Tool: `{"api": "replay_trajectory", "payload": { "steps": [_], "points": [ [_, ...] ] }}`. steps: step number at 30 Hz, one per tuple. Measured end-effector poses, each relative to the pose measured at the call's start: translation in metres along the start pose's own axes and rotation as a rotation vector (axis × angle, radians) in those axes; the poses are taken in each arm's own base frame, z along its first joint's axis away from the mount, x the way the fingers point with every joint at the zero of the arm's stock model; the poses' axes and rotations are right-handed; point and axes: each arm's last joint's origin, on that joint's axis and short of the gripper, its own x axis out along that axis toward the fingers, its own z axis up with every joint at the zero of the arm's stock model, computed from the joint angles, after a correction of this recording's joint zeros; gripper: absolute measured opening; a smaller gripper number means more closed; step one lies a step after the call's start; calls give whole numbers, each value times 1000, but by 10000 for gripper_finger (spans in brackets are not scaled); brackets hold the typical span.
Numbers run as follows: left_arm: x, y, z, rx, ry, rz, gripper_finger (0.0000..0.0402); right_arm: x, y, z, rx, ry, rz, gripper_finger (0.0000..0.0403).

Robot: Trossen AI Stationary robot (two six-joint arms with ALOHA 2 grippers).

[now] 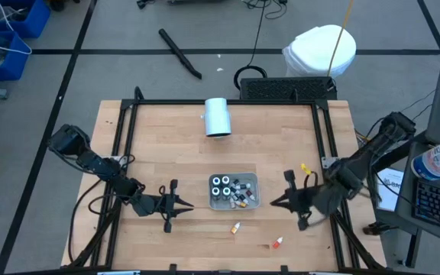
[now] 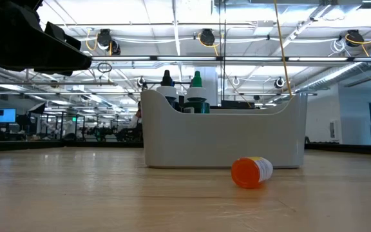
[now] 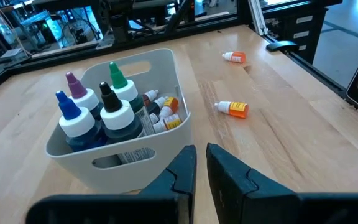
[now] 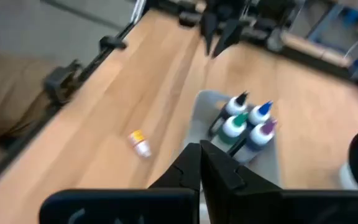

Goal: Pick & Place food coloring
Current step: Put the orange food coloring bottle into the gray bin

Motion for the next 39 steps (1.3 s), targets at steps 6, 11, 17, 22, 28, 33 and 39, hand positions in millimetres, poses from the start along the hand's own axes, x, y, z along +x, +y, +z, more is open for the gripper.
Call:
{"api": "replay_trajectory", "payload": {
  "steps": [6, 11, 17, 22, 28, 33, 39],
  "points": [
    [0, 0, 1, -3, -12, 0, 47, -3, 33, 36, -11, 250, 48, 0],
    [0, 0, 5, -23, -47, -2, 47, 4, 64, 36, -76, 454, 114, 0],
    [0, 1, 8, -16, -76, 4, 47, 23, 83, 19, 64, 563, 136, 1],
    [2, 4, 8, -34, -75, 16, 47, 37, 96, -1, 112, 541, 163, 30],
    [3, 6, 8, -48, -73, 22, 47, 50, 99, -42, 55, 564, 194, 101],
    [3, 6, 8, -47, -72, 20, 47, 57, 100, -69, 60, 555, 214, 143],
    [3, 6, 8, -45, -68, 20, 47, 64, 102, -87, 92, 478, 249, 160]
  ]
}}
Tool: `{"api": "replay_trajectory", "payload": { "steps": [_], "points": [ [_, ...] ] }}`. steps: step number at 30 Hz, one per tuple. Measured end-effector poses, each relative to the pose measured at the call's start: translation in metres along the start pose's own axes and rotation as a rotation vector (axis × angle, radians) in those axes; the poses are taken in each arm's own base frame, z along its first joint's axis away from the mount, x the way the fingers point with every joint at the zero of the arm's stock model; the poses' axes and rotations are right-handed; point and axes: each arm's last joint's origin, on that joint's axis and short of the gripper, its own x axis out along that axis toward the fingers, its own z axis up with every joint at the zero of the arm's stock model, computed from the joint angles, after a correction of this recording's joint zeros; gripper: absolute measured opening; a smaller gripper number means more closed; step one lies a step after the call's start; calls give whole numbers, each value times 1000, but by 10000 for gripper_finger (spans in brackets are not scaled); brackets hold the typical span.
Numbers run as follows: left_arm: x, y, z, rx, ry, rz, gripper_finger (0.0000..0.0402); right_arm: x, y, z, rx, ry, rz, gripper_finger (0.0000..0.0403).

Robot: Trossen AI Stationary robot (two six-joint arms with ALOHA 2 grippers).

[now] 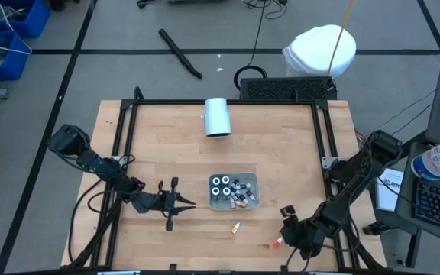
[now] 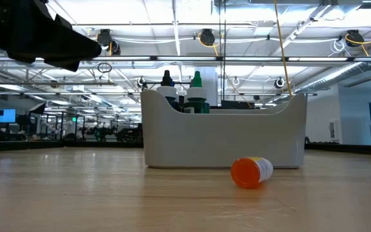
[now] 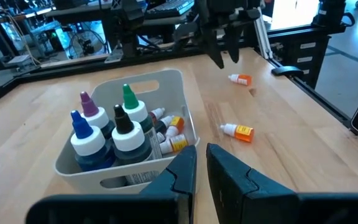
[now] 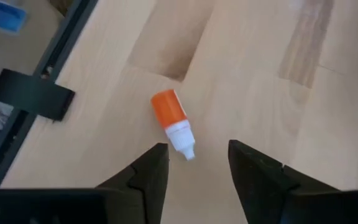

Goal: Pick & Place food coloring
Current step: Put the orange food coloring bottle into the gray bin

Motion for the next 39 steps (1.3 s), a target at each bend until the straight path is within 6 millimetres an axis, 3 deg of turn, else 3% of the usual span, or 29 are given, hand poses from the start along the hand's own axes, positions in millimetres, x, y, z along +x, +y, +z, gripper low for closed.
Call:
{"api": "replay_trajectory", "payload": {
  "steps": [12, 21, 28, 32, 39],
  "points": [
    [0, 0, -1, 8, 8, 0, 47, 7, 2, -1, -126, -114, 24, 162],
    [0, 0, -2, 16, 15, 0, 47, 41, 7, -11, -179, -57, -4, 162],
    [0, 0, -2, 16, 16, 1, 47, 47, 9, -10, -177, -76, -1, 161],
    [0, 0, -2, 15, 16, 1, 47, 46, 9, -10, -175, -74, 3, 141],
    [0, 0, -2, 13, 15, 1, 47, 46, 9, -9, -178, -83, 11, 65]
  ]
}}
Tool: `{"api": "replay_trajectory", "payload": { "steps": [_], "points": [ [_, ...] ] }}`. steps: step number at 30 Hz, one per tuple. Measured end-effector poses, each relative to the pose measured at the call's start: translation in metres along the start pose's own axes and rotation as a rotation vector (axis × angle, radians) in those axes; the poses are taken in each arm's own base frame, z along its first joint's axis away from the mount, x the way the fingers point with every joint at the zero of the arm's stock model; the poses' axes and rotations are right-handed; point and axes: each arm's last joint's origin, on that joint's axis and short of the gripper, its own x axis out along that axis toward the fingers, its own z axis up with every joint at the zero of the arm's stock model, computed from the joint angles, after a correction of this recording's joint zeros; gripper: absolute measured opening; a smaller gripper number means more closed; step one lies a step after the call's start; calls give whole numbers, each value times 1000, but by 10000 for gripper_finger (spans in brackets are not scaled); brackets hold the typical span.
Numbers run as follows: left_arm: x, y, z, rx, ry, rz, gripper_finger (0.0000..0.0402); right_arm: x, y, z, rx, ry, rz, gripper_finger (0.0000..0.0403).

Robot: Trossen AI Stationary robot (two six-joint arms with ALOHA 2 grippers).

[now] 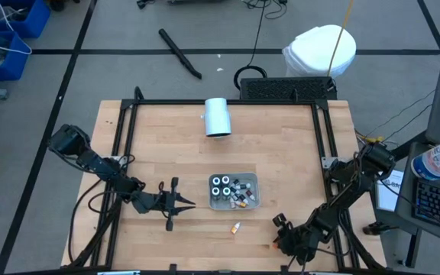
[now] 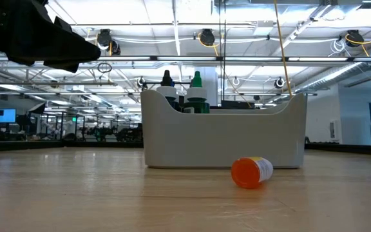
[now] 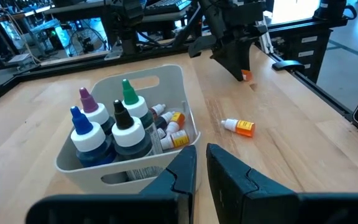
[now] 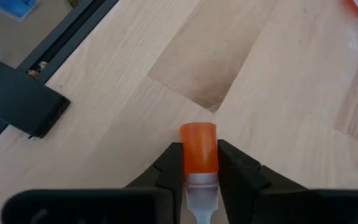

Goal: Pick & Place food coloring
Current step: Put the orange food coloring bottle into the gray bin

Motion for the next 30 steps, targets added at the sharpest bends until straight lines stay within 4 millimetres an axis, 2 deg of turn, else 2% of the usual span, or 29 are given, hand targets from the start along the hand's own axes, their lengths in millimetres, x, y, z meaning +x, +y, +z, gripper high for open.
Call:
{"api": "replay_trajectory", "payload": {
  "steps": [6, 10, 17, 22, 28, 30],
  "points": [
    [0, 0, 1, -3, -5, 0, 47, 0, 0, 2, -29, -20, 3, 59],
    [0, 0, 2, -11, -18, 0, 47, -2, 2, 11, -75, -45, -24, 74],
    [0, 0, 3, -19, -31, -1, 47, -17, 8, 49, -203, -26, -91, 61],
    [0, 0, 7, -49, -62, -8, 47, -38, 9, 79, -334, -2, -247, 62],
    [-3, -7, 21, -17, -205, -228, 47, -61, 5, 114, -600, -4, -441, 68],
    [-5, -8, 26, -33, -256, -245, 47, -64, 3, 122, -719, -3, -512, 64]
  ]
}}
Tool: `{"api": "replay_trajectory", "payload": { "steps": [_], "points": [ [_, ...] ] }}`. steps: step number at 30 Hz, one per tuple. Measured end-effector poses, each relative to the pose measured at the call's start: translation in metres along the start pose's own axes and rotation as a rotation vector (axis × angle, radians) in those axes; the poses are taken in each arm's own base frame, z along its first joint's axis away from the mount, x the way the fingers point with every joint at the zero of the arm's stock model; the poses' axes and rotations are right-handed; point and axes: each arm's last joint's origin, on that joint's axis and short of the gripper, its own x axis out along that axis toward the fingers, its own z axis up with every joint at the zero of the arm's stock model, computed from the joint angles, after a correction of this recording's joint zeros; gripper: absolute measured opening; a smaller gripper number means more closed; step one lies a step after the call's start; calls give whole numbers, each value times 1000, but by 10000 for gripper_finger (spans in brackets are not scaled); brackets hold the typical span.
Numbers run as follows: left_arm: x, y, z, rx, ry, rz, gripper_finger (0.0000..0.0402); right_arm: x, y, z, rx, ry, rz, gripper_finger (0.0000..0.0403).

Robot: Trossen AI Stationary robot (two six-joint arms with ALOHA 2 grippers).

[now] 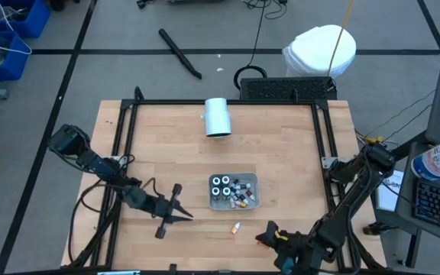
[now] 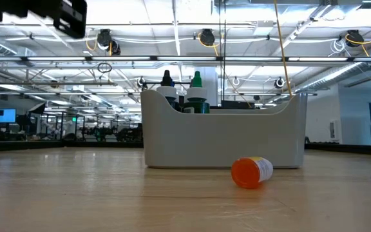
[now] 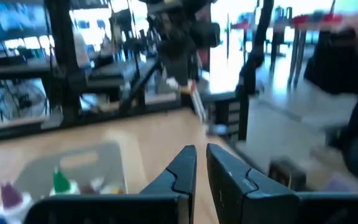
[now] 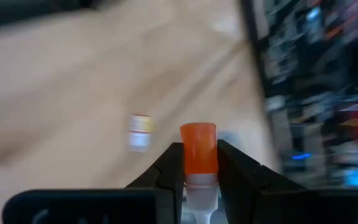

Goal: Pick & Place food coloring
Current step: Put the orange food coloring bottle into the gray bin

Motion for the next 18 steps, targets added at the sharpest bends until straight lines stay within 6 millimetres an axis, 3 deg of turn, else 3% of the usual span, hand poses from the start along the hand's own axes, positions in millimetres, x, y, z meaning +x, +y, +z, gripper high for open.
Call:
{"api": "replay_trajectory", "payload": {
  "steps": [4, 8, 15, 18],
  "points": [
    [0, 2, 11, -46, -108, 36, 47, 2, -14, 8, -225, 7, -175, 65],
    [4, 4, 18, -117, -140, 47, 47, 13, -28, 17, -344, 33, -304, 69],
    [22, 0, 35, -120, -112, 89, 47, 65, -18, 17, -633, 261, -393, 67],
    [31, -2, 40, -93, -40, 155, 47, 86, -20, 12, -628, 342, -418, 68]
  ]
}}
